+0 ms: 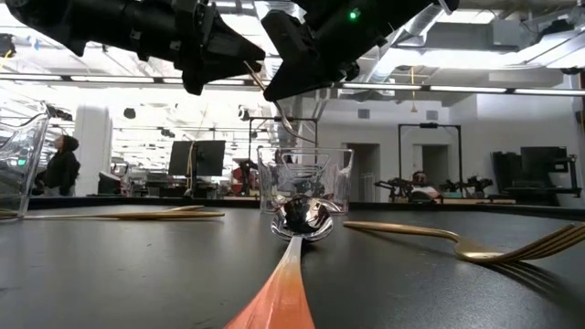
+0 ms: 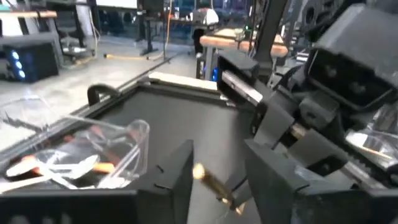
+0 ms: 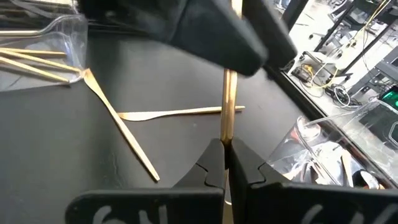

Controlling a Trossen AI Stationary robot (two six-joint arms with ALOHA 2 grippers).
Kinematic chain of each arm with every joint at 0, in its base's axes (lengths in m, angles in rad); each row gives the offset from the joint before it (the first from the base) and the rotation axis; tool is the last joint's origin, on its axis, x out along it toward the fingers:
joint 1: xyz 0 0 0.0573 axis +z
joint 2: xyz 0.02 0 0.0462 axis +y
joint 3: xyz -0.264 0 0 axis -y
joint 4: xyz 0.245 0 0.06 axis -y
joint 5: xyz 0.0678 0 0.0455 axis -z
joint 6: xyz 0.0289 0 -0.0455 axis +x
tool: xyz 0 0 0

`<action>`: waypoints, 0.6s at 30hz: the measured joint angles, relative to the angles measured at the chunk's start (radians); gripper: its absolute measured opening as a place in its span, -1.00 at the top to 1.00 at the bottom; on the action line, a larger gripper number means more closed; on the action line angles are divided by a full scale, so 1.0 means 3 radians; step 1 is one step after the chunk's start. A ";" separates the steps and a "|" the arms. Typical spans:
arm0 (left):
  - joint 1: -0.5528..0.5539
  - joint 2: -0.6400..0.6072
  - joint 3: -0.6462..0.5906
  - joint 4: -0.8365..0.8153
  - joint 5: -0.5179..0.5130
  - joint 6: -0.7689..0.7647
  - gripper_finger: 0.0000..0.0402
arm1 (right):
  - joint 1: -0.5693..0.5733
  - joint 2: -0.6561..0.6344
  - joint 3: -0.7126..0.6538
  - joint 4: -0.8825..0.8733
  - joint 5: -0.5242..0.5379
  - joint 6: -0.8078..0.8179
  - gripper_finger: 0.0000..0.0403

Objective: Sort silverware by color (type)
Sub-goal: Put the gold fork into the bottom left transparent bin

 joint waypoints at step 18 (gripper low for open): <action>-0.0001 0.0000 0.0003 0.0084 0.0028 0.0093 0.98 | 0.0021 0.0000 0.0000 -0.0004 -0.0025 0.0006 0.87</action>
